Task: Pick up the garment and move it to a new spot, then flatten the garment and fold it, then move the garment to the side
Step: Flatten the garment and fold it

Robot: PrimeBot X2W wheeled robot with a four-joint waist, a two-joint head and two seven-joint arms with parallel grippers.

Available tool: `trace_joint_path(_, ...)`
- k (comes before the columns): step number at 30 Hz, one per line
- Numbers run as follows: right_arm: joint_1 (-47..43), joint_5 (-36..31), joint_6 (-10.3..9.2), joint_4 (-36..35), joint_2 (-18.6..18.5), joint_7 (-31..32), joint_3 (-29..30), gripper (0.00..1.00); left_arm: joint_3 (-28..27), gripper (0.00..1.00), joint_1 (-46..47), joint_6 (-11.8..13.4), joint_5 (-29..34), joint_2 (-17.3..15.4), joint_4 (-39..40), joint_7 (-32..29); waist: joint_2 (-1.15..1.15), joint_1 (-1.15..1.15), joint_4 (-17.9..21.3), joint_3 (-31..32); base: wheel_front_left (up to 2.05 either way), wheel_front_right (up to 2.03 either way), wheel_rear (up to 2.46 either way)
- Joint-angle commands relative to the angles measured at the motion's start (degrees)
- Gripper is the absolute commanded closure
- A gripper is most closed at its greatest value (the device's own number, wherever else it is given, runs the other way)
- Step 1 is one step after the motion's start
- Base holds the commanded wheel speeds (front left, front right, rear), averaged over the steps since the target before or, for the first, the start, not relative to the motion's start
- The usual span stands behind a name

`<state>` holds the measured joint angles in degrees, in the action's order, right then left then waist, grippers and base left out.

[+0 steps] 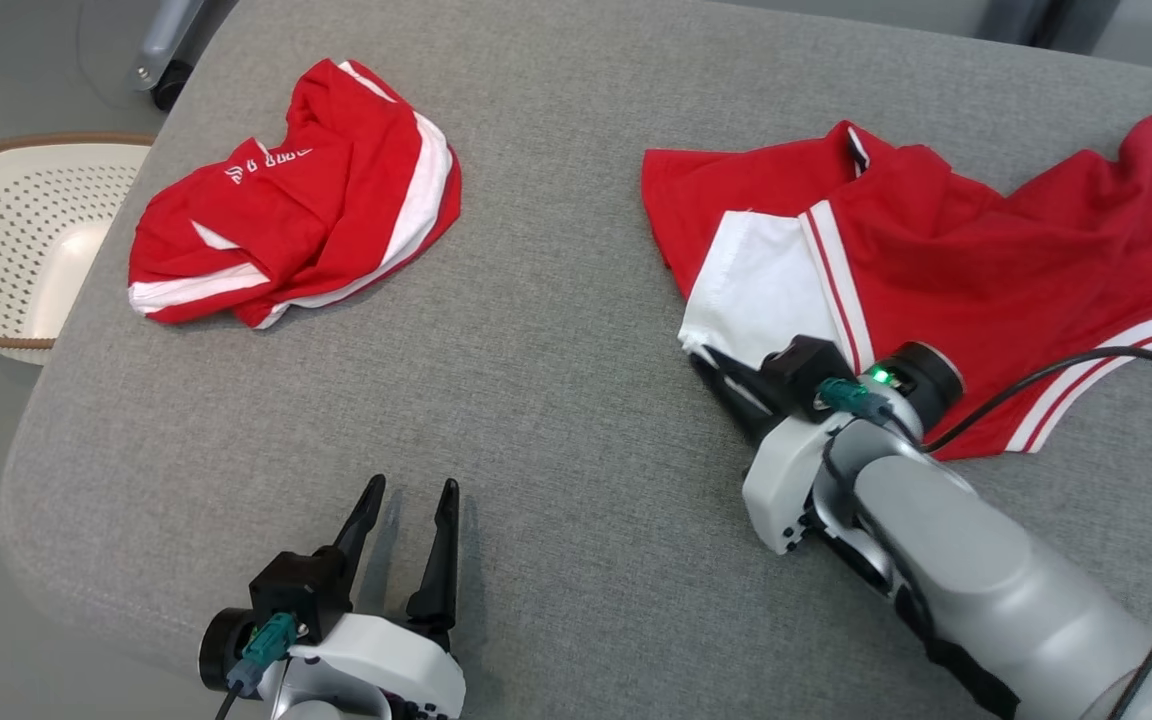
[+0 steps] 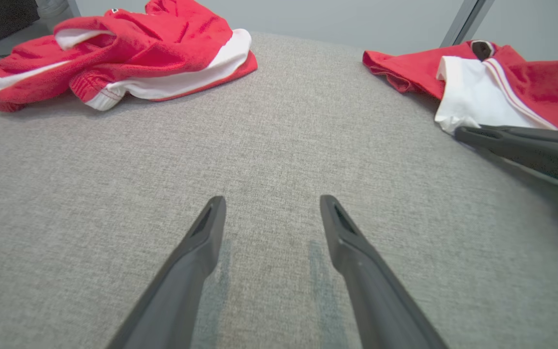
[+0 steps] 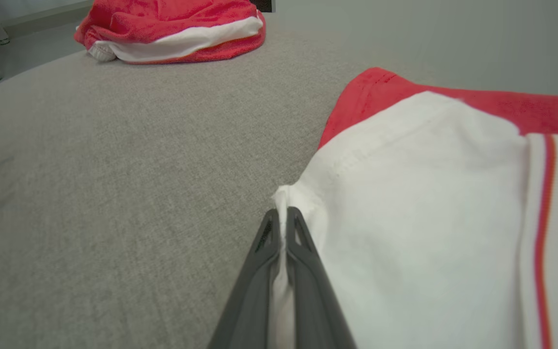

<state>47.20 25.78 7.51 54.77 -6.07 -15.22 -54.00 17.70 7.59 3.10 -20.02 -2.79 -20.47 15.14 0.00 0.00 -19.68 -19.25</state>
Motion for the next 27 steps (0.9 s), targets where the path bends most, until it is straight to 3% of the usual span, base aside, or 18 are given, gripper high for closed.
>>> trace_joint_path(1,-1.1,0.4,-0.04,-1.4,-2.3,0.1,1.9,1.0,-0.6,0.0,1.0,0.0,0.5,-0.2,-0.1,0.0,0.0,0.0,1.2,0.7,0.0,0.0,0.0)
trace_joint_path(13,-7.9,-6.5,-0.03,-24.0,-10.7,0.1,26.0,1.0,-4.0,0.0,-0.8,-1.8,3.6,-0.2,-1.3,0.0,0.0,0.0,10.7,8.0,0.0,0.0,0.0)
trace_joint_path(22,-5.5,-11.5,-0.03,-30.0,-16.3,0.1,33.1,1.0,-5.4,0.0,-2.8,-2.8,5.0,-0.2,-2.5,0.0,0.0,0.0,15.0,13.1,0.0,0.0,0.0)
trace_joint_path(27,-8.7,-12.5,-0.03,-35.0,-19.4,0.1,36.4,1.0,-6.2,0.0,-3.8,-3.1,5.3,-0.2,-2.8,0.0,0.0,0.0,16.6,14.8,0.0,0.0,0.0)
